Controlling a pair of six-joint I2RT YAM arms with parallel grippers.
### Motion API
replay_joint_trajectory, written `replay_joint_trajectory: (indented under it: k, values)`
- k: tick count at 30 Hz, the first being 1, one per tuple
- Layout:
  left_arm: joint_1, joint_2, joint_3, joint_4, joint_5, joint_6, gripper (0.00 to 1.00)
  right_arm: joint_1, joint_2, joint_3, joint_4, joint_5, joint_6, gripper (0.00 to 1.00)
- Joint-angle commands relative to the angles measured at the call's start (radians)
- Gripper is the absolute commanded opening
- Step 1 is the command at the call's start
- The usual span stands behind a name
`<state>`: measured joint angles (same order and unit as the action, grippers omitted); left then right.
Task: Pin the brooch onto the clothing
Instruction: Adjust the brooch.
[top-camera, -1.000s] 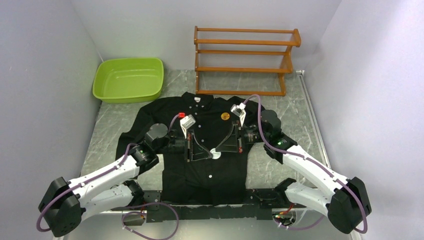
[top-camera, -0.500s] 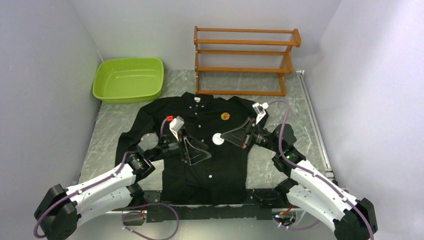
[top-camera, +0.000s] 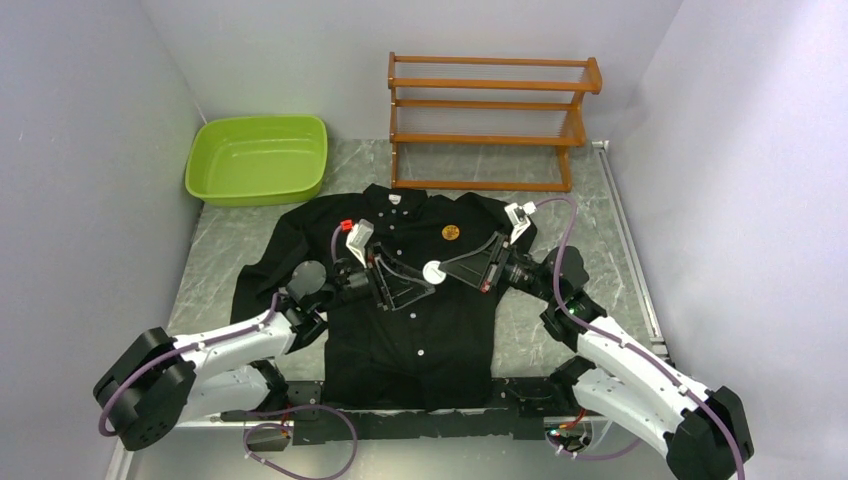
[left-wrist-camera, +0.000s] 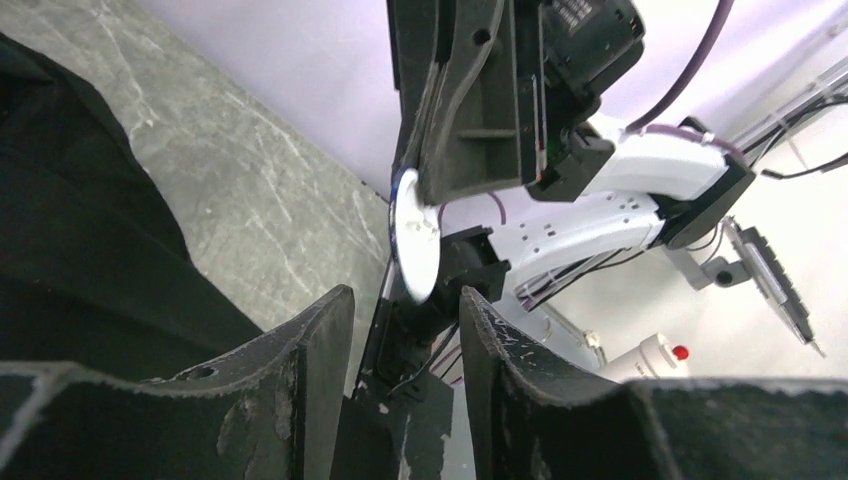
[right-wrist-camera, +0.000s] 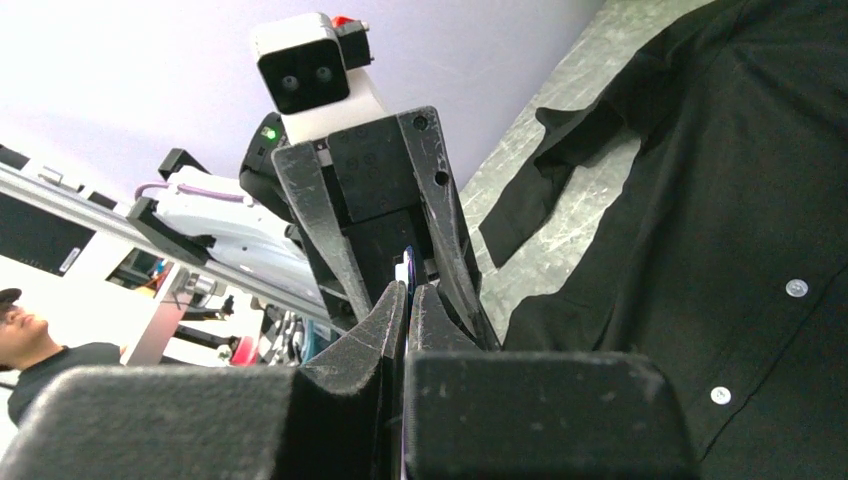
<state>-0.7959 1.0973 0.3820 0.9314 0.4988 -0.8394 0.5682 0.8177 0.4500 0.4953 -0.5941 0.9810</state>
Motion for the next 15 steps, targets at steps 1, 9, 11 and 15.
replay_joint_trajectory:
  k: [1, 9, 11, 15]
  values:
    - [-0.006, 0.017, 0.070, 0.093, -0.029, -0.054, 0.50, 0.001, 0.009, 0.049, 0.067, -0.016, 0.005, 0.00]
    - [-0.009, 0.038, 0.078, 0.099, -0.023, -0.072, 0.05, 0.001, 0.029, 0.056, 0.071, -0.037, 0.000, 0.00]
    - [-0.009, 0.035, 0.074, 0.103, -0.023, -0.072, 0.03, 0.001, 0.038, 0.058, 0.066, -0.051, -0.007, 0.00]
    - [-0.009, 0.009, 0.070, 0.063, -0.013, -0.057, 0.02, 0.001, 0.047, 0.084, -0.016, -0.078, -0.065, 0.13]
